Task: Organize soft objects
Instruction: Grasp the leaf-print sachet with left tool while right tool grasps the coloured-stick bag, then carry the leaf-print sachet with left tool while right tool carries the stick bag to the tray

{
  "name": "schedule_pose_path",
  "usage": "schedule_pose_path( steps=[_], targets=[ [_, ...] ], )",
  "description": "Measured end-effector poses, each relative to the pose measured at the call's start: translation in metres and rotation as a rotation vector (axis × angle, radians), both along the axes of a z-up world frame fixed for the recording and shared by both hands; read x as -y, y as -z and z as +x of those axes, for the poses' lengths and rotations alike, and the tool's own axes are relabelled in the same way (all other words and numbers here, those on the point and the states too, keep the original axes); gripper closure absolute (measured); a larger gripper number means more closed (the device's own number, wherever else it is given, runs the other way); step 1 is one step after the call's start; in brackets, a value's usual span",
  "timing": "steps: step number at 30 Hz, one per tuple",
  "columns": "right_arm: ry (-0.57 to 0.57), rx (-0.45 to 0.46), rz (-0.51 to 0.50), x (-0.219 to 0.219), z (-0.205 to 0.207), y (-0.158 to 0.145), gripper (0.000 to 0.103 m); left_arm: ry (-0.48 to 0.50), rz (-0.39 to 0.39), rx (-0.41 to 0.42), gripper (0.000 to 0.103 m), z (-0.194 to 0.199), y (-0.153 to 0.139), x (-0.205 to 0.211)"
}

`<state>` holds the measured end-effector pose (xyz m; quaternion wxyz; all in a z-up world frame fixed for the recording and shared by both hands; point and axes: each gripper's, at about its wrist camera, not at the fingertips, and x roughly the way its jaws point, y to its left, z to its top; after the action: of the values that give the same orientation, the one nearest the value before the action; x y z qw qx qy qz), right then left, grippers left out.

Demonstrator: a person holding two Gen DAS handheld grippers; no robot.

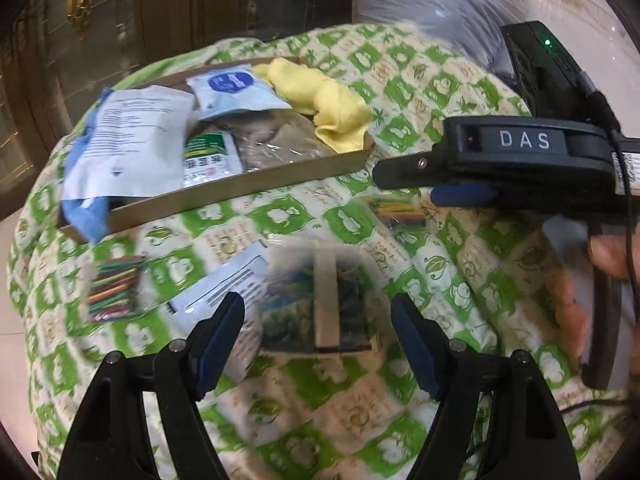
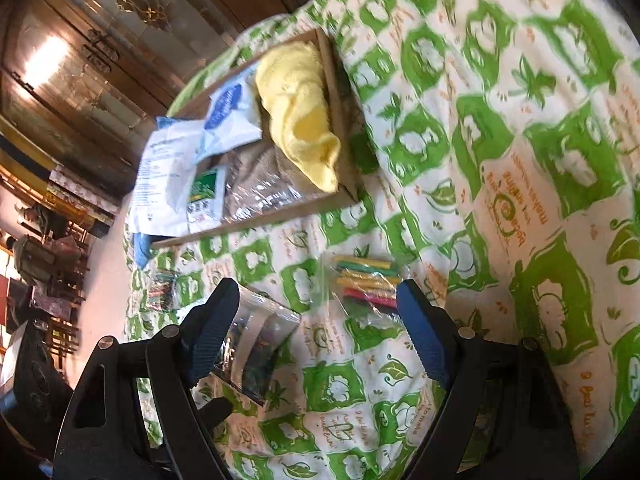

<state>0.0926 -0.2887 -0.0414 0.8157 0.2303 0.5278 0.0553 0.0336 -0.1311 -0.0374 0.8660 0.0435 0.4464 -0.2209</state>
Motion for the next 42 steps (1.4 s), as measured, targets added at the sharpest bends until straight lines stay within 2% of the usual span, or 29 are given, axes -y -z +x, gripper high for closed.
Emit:
schedule_pose_path(
  steps=[6,8,12,14,15,16,19,27,33,42],
  targets=[
    [0.002,-0.132,0.019,0.003,0.02,0.03,0.027,0.008,0.043,-0.061,0.027,0.02,0.021,0.016],
    [0.009,-0.162,0.01,0.005,0.026,0.038,0.031,0.019,0.066,-0.073,0.027,0.024,0.027,0.024],
    [0.007,-0.179,-0.02,0.001,0.033,0.043,0.034,0.038,0.156,-0.044,0.028,0.028,0.038,0.041],
    [0.018,-0.184,-0.052,0.002,0.032,0.044,0.049,0.039,0.145,-0.037,0.036,0.029,0.038,0.044],
    [0.028,-0.186,-0.063,0.004,0.032,0.044,0.061,0.036,0.127,-0.038,0.041,0.03,0.037,0.043],
    [0.04,-0.186,-0.062,0.006,0.031,0.044,0.067,0.033,0.112,-0.039,0.041,0.03,0.036,0.041],
    [0.055,-0.158,-0.048,0.01,0.028,0.04,0.072,0.029,0.065,-0.055,0.046,0.028,0.033,0.033],
    [-0.021,-0.03,-0.068,-0.01,0.012,0.013,0.075,-0.016,-0.02,-0.041,0.049,-0.005,0.017,-0.002],
    [-0.037,-0.022,-0.068,-0.013,0.003,0.01,0.075,-0.123,-0.049,-0.014,0.049,-0.014,0.006,-0.033],
    [-0.063,0.001,-0.105,-0.028,0.001,0.011,0.075,-0.208,0.031,0.066,0.049,-0.01,-0.014,-0.026]
  ],
)
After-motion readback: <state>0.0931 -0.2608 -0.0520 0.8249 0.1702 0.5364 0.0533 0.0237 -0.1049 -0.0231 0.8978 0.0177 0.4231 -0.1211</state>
